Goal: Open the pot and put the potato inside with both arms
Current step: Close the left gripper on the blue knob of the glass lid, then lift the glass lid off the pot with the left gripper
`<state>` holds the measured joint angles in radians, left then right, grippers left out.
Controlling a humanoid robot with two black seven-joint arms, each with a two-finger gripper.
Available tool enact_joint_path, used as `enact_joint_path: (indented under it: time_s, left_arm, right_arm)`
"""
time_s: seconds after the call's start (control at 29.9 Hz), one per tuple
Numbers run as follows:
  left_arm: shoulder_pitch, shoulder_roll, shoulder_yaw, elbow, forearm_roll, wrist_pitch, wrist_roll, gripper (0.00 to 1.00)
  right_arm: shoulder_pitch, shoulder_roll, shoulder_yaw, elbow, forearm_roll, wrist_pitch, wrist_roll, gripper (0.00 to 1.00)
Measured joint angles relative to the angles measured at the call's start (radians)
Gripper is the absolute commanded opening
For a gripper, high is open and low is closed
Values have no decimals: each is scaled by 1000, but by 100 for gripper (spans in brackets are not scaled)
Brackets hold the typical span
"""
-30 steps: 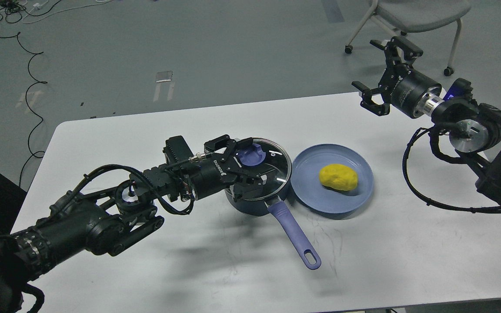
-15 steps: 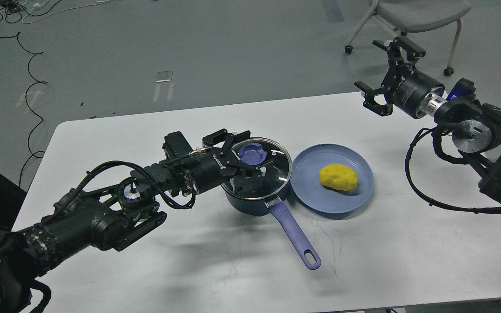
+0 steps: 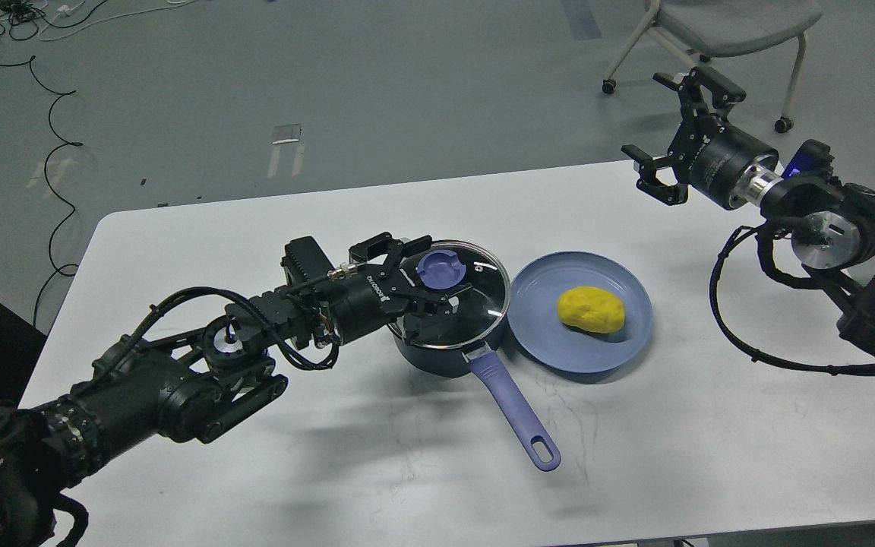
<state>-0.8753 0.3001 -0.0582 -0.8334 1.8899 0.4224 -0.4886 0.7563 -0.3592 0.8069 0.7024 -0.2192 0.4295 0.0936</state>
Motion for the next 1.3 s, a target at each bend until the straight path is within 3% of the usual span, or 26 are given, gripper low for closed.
enact_joint_path:
  time_s: [0.13, 0.53, 0.57, 0.63, 0.77, 1.3]
  left_arm:
    - [-1, 2, 0, 3, 0, 0, 0, 71]
    - [6, 2, 0, 2, 2, -1, 0, 70]
    - [6, 2, 0, 2, 2, -1, 0, 68]
    - [6, 2, 0, 2, 2, 0, 0, 47]
    - [3, 4, 1, -4, 3, 0, 0, 34]
    - [-6, 41, 0, -55, 4, 0, 0, 35]
  right_arm:
    - [-3, 0, -1, -8, 0, 0, 1, 100]
    - [-3, 2, -2, -12, 0, -1, 2, 100]
    - [-3, 2, -2, -12, 0, -1, 2, 100]
    - [-3, 2, -2, -12, 0, -2, 2, 100]
    - [-4, 2, -2, -15, 0, -17, 2, 100]
    - [-3, 2, -2, -15, 0, -22, 2, 100]
